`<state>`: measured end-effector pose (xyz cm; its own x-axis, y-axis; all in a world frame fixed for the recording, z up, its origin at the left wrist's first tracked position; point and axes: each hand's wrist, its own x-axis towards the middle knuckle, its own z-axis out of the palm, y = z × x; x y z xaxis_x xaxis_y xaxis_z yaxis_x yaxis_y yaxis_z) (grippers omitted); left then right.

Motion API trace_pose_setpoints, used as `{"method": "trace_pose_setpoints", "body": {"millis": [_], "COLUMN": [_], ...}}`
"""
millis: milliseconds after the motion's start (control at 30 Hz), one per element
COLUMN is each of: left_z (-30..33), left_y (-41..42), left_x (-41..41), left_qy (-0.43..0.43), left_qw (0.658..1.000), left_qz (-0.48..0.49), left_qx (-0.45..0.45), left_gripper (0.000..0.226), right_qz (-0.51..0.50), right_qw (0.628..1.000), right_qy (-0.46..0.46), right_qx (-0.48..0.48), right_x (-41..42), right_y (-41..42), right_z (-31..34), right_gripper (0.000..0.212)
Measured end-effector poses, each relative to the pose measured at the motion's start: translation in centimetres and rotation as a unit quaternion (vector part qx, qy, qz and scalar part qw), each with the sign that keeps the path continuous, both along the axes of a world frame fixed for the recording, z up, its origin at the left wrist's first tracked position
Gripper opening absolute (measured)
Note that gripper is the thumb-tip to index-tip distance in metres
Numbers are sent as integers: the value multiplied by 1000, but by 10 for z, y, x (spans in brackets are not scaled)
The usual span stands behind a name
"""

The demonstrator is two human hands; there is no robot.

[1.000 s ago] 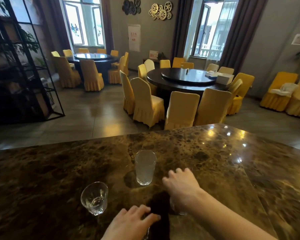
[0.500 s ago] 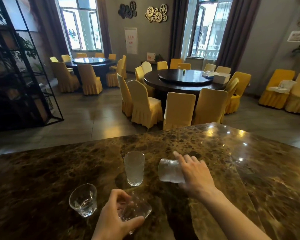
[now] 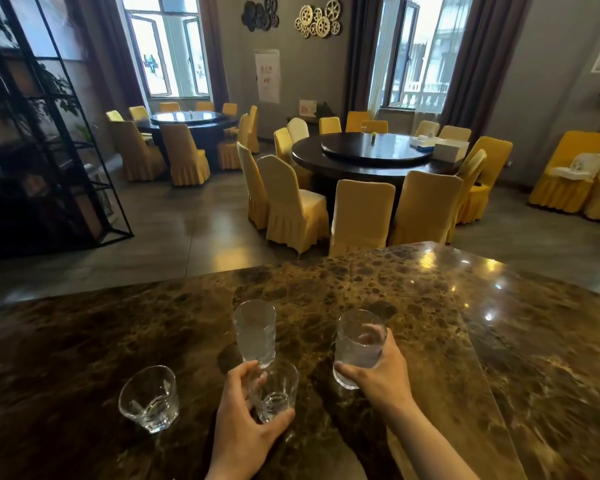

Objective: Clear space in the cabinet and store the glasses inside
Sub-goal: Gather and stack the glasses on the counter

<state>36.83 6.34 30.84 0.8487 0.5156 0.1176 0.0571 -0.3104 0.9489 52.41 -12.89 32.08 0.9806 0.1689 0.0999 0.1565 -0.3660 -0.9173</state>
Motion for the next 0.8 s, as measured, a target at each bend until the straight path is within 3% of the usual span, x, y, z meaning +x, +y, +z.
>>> {"method": "trace_pose_setpoints", "body": {"millis": [433, 800], "left_z": [-8, -21], "left_y": [-6, -4], "left_x": [0, -2], "left_qy": [20, 43], "left_qw": [998, 998], "left_qz": [18, 11], "left_qx": [64, 46], "left_gripper": [91, 94], "right_qz": [-8, -19], "right_qw": [1000, 999], "right_qy": [-19, -5], "right_qx": [-18, -44], "right_x": [2, 3], "right_y": [1, 1], "right_z": [-18, -25], "right_gripper": [89, 95]}}
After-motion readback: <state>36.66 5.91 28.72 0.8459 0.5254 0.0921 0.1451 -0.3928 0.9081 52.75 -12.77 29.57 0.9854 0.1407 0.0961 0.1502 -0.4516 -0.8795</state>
